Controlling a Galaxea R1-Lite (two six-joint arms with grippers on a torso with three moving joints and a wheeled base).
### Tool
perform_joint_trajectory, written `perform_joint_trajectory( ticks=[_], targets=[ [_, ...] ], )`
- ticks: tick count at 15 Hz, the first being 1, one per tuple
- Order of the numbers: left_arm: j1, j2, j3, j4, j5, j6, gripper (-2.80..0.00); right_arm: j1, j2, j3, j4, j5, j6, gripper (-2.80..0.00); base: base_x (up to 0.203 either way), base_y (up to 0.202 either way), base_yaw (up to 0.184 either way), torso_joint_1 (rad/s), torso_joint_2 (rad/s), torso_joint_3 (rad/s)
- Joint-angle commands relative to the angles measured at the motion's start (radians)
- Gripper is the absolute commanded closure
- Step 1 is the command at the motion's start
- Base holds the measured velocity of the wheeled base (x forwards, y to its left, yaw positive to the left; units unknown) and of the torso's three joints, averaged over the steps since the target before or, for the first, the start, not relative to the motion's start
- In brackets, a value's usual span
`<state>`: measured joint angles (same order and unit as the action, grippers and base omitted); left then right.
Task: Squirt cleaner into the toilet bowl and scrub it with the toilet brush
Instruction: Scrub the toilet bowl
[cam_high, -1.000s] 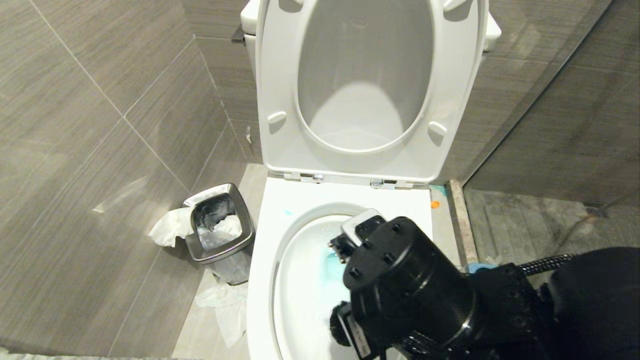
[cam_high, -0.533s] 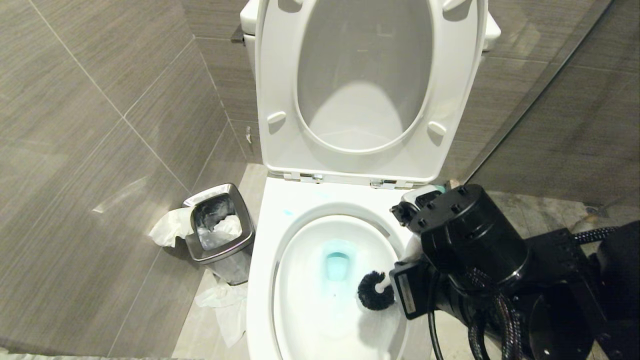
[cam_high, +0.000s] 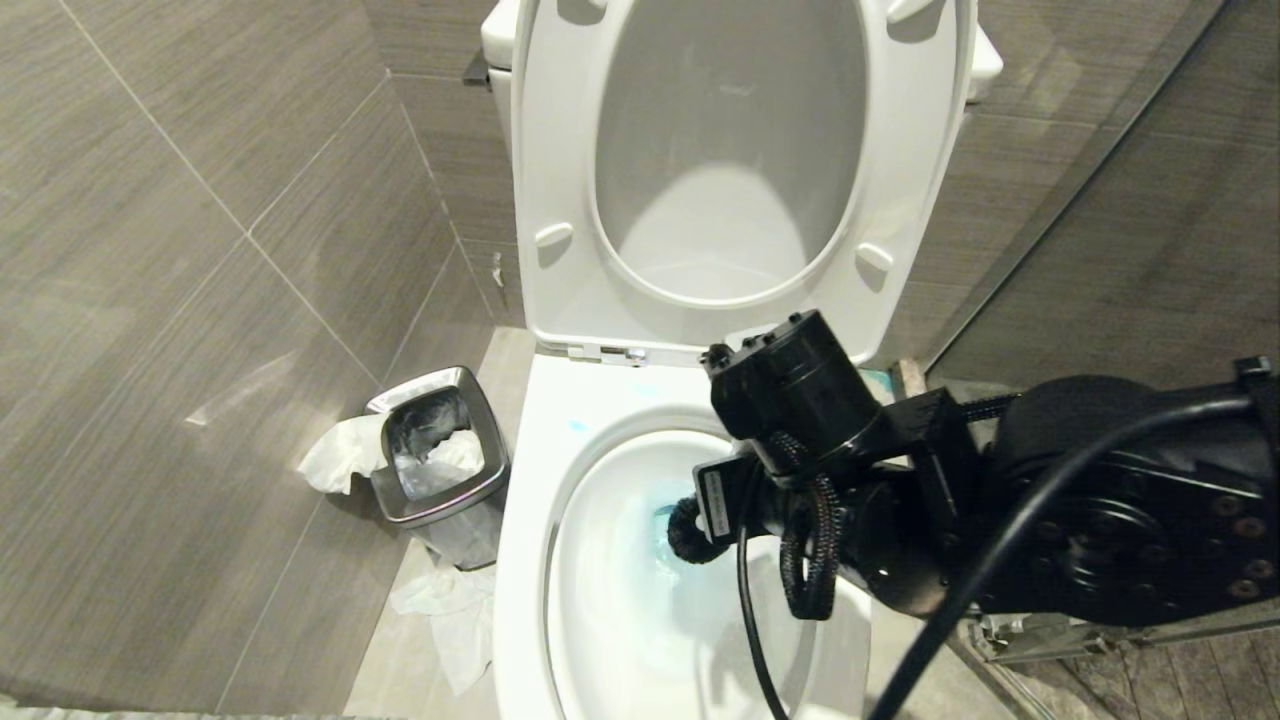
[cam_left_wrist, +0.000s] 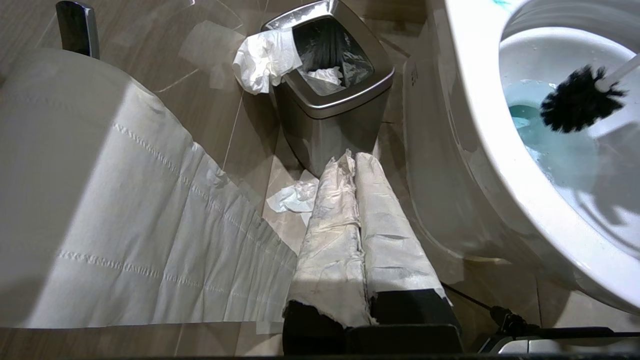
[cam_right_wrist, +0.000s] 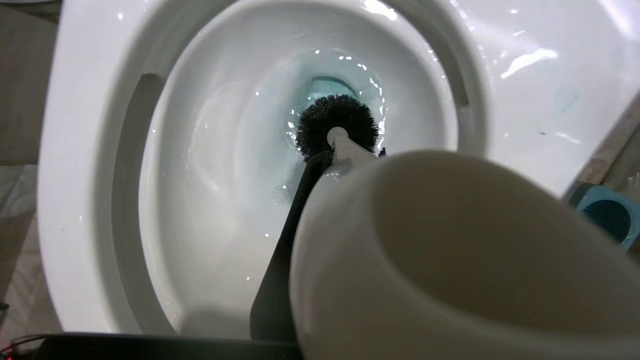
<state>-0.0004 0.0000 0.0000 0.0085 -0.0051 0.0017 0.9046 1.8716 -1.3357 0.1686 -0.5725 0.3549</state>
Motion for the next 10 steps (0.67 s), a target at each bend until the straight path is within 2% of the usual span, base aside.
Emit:
perform_joint_trajectory(
  ticks=[1, 6, 10],
  targets=[
    [0.0, 0.001, 0.002, 0.001, -0.001, 0.0, 0.0, -0.006, 0.128, -0.025, -0.021, 0.002, 0.002, 0.0, 0.0, 0.0, 0.0, 0.0, 0.0, 0.0],
    [0.0, 0.002, 0.002, -0.001, 0.0, 0.0, 0.0, -0.048, 0.309, -0.088, -0.119, 0.005, 0.001, 0.0, 0.0, 0.0, 0.0, 0.0, 0.0, 0.0],
    [0.0, 0.0, 0.003, 0.001, -0.001, 0.0, 0.0, -0.039, 0.208, -0.094, -0.106, 0.004, -0.005, 0.0, 0.0, 0.0, 0.0, 0.0, 0.0, 0.0]
  ],
)
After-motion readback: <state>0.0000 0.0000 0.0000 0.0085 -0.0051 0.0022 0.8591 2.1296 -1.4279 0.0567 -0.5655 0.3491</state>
